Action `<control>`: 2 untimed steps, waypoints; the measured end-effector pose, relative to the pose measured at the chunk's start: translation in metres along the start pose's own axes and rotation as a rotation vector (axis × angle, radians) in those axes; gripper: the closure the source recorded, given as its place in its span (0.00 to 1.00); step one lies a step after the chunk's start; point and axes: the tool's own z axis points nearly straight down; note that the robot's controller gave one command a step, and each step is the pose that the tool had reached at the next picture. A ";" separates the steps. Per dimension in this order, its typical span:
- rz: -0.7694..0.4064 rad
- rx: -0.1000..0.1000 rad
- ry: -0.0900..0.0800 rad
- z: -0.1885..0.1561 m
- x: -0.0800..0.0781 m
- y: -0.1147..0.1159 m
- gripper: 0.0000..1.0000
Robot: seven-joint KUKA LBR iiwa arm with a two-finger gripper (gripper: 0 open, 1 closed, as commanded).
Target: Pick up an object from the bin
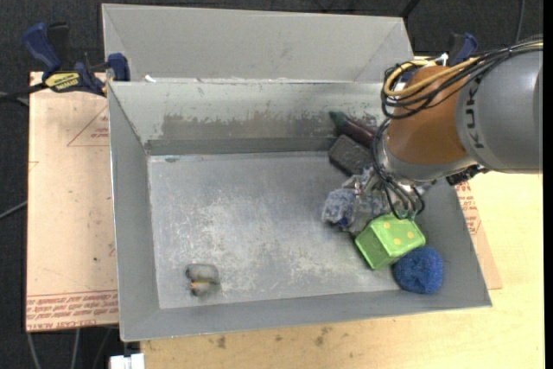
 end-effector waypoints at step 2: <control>0.001 0.001 -0.002 -0.132 0.002 0.007 1.00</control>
Offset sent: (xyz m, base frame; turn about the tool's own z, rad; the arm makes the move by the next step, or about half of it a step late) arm -0.0021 0.0067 0.1321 0.0027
